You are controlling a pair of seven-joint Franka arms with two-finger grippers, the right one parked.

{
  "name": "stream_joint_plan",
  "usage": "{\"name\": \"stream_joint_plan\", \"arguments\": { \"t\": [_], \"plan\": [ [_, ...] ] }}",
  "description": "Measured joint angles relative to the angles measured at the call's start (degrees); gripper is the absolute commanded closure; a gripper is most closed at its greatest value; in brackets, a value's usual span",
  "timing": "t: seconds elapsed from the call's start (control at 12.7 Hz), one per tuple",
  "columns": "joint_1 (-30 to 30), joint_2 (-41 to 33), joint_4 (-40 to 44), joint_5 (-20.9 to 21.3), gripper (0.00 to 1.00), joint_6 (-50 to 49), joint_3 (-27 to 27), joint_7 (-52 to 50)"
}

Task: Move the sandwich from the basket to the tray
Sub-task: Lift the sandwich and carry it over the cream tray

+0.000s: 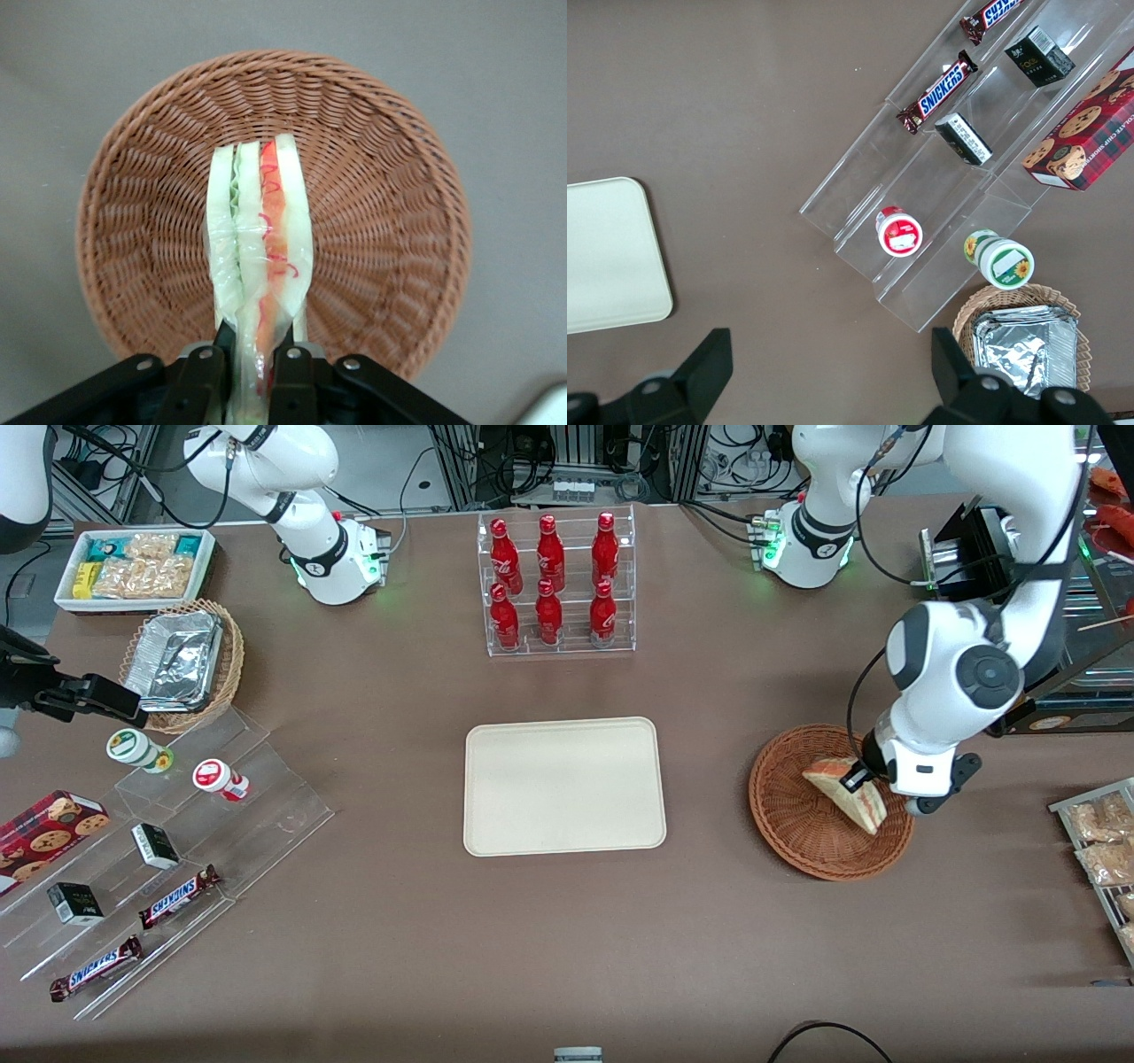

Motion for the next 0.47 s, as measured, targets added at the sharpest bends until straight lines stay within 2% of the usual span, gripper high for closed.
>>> {"name": "stream_joint_plan", "arguments": {
  "t": [0.24, 0.47],
  "plan": [
    [-5.37, -1.20, 8.92, 0.00, 0.88, -11.06, -0.42, -0.01],
    [-13.08, 0.06, 13.08, -0.08, 0.87, -12.75, -0.93, -0.46]
  ]
}}
